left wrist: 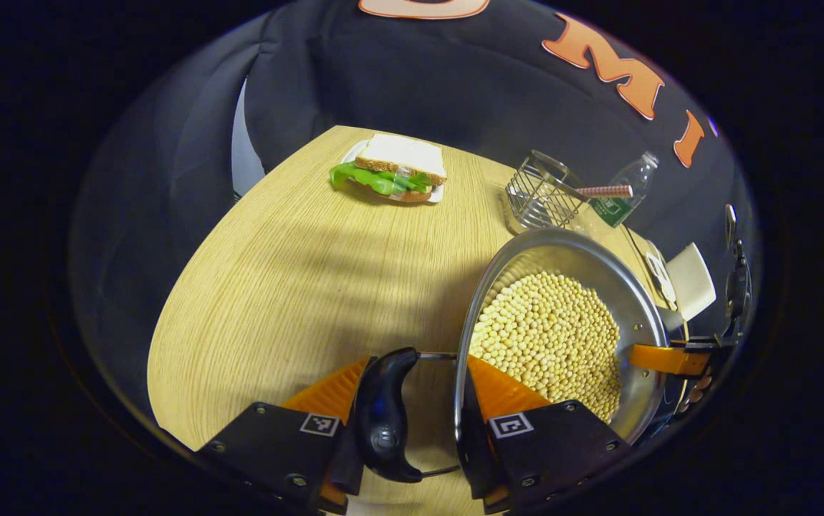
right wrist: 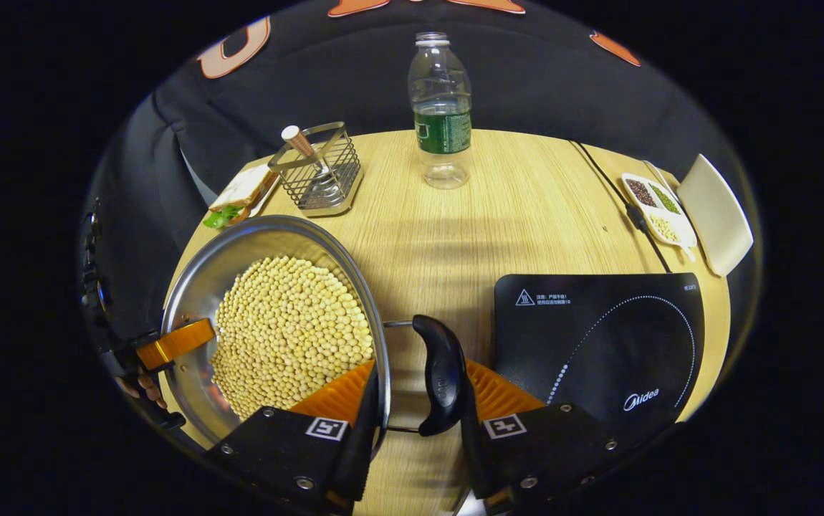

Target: First push the handle of the pot to place it horizontally, then grasp the pot with both hands and set it on the induction cooktop.

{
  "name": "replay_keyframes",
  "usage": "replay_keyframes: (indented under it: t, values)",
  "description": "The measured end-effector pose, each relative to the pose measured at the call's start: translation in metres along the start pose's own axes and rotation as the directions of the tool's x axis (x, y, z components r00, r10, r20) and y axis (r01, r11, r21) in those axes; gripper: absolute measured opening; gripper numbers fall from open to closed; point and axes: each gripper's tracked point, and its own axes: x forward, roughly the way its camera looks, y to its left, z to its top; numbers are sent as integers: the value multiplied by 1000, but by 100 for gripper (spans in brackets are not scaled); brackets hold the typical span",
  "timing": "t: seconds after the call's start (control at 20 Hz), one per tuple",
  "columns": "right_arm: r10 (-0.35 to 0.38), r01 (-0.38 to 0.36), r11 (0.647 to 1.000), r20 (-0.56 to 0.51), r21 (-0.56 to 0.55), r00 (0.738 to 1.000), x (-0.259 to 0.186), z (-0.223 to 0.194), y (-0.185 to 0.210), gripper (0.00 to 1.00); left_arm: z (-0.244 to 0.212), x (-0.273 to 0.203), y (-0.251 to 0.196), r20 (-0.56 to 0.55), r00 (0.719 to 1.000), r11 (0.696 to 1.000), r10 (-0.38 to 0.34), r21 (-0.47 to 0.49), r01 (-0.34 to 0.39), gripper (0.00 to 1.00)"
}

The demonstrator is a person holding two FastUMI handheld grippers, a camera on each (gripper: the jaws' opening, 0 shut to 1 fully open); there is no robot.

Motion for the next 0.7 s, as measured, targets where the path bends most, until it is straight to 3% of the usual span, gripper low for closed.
replay_keyframes:
  t: [0.1, 0.35, 0.6, 0.7]
  values:
    - [-6, 6, 1000, -3, 11, 1000, -1, -3, 1, 53, 4, -4, -4, 17, 1000, 1000, 20, -12, -19, 59]
    - [9, -10, 998, 16, 69, 1000, 5, -7, 2, 52, 11, -1, -37, 59, 998, 997, 34, 64, -37, 55]
    - [-2, -8, 995, 96, 103, 995, 3, -7, 2, 52, 27, -41, -68, 107, 994, 997, -6, 78, -2, 60]
    - [-15, 2, 995, 126, 99, 992, 0, -9, 1, 51, 35, -51, -90, 127, 992, 995, -21, 96, 8, 56]
